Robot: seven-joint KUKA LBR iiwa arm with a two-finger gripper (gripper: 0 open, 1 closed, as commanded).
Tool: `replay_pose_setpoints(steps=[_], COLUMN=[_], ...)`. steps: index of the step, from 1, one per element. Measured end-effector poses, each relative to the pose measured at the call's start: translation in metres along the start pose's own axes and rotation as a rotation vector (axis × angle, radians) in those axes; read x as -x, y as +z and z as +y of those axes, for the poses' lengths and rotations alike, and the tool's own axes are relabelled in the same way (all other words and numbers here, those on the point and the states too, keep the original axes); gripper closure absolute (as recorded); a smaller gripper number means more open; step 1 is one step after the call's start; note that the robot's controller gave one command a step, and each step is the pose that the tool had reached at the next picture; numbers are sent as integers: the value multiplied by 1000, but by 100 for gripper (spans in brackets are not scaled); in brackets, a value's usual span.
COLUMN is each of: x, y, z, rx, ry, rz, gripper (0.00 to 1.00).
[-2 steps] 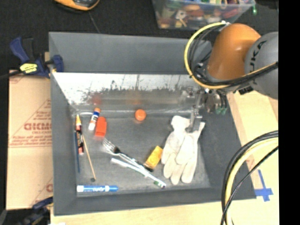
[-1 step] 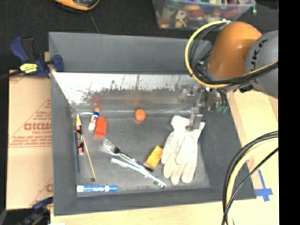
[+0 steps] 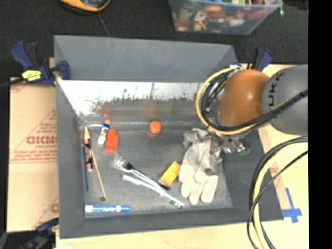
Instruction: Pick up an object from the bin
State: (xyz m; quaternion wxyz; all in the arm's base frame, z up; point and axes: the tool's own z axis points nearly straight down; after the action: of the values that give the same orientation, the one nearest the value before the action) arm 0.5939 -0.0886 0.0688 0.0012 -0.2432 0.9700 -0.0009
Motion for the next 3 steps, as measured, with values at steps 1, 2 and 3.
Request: replay_pose_setpoints(steps=[1,2,3], x=[1,2,2], y=[-3,-4,-4], z=[10,0,8], rx=[-6,-7,-8], ry=[-143,-4,-127], rz=[-8,-10,-12], gripper=[0,0,0])
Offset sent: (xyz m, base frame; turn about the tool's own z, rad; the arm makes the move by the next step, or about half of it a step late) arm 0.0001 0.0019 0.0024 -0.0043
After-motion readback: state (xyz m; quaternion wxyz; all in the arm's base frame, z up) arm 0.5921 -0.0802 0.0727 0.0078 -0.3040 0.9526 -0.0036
